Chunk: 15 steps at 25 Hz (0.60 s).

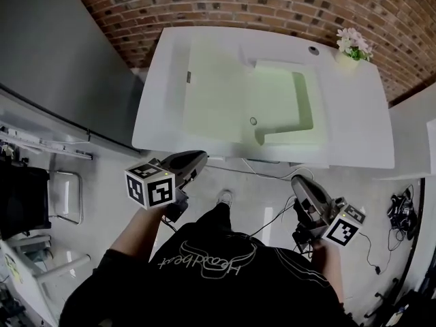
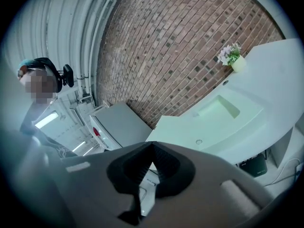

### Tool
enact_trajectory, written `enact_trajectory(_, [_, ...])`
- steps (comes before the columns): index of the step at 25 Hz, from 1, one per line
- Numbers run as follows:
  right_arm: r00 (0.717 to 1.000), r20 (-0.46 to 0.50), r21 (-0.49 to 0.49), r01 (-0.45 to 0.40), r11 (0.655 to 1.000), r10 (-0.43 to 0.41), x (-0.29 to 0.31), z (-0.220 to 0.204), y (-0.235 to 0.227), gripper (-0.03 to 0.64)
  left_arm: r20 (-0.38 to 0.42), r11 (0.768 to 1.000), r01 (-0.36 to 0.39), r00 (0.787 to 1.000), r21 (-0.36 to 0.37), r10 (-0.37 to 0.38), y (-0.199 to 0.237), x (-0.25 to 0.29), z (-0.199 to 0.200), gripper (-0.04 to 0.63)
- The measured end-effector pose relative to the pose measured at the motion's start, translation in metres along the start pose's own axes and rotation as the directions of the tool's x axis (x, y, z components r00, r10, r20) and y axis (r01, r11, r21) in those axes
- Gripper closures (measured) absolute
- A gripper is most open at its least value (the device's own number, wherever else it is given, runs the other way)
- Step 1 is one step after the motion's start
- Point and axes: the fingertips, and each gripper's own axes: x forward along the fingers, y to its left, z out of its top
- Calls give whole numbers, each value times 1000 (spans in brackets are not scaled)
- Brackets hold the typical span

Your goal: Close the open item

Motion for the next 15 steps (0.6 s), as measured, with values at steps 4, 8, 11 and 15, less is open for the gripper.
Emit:
enact_trajectory(4, [1000, -14, 13, 0, 1000, 0, 17, 5, -8, 614, -13, 1000, -16, 1000, -11, 16, 22, 4, 2, 594])
enact_trajectory(8, [1000, -17, 29, 10, 1000, -10, 27, 12, -17, 614, -31, 1000, -29, 999, -5, 29, 40, 10, 5, 594])
enact_trajectory(11, [1000, -14, 36, 19, 999, -18, 33, 17, -23, 614, -27, 999, -42, 999, -13, 42, 52, 13, 13, 594])
enact_trajectory(15, [1000, -15, 38, 23, 999, -23, 43, 22, -26, 614, -11, 999, -50, 999, -11, 50, 63, 16, 29, 594])
